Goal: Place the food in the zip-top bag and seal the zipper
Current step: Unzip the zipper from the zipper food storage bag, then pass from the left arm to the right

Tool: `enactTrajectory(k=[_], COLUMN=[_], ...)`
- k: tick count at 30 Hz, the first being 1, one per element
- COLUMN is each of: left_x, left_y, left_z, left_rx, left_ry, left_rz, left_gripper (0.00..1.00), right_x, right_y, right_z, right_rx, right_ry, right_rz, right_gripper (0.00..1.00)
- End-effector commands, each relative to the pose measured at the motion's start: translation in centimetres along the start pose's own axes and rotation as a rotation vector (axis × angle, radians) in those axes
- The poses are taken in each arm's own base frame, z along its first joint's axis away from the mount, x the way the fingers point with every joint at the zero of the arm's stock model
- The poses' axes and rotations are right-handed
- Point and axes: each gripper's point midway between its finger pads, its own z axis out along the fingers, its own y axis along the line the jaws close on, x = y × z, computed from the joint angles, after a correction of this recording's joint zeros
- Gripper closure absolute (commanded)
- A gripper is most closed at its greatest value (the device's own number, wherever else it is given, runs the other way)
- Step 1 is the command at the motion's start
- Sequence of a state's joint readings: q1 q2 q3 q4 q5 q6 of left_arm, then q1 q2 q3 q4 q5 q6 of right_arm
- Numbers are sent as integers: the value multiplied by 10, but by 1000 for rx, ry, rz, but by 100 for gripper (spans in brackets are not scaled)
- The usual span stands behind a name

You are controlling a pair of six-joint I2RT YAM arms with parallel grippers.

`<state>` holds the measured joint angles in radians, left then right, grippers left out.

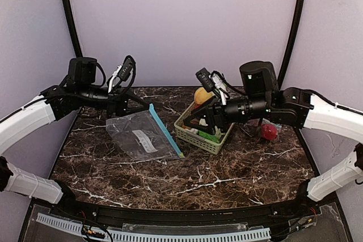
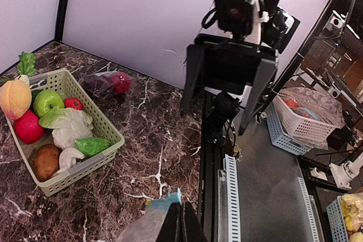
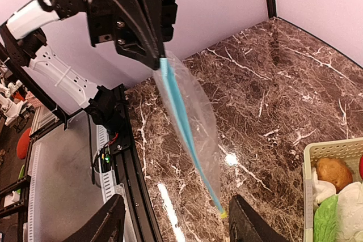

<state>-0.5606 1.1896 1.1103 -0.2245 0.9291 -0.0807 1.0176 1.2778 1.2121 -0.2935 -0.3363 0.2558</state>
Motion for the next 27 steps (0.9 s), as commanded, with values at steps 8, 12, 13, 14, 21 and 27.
enactTrajectory(k=[8, 12, 13, 14, 21, 27], left_x=[4, 2, 0, 0, -1, -2], left_y=[-33, -38, -40, -41, -43, -43], left_z=[-4, -7, -7, -8, -8, -9], left_rx=[170, 186, 190, 192, 199, 195], left_ry=[-10, -23, -30, -32, -38, -42], left_rz=[78, 85, 93, 90, 90, 96], left_gripper=[99, 99, 99, 99, 99, 99], right_x=[21, 23, 23, 24, 26, 27], right_y=[-7, -7, -5, -3, 1, 3], right_z=[59, 67, 68, 69, 73, 74], right_rx=[-20, -26, -34, -41, -53, -58], right_ry=[124, 153, 158, 165, 181, 188], right_rz=[8, 7, 5, 2, -8, -15], right_gripper=[52, 58, 58, 58, 63, 63])
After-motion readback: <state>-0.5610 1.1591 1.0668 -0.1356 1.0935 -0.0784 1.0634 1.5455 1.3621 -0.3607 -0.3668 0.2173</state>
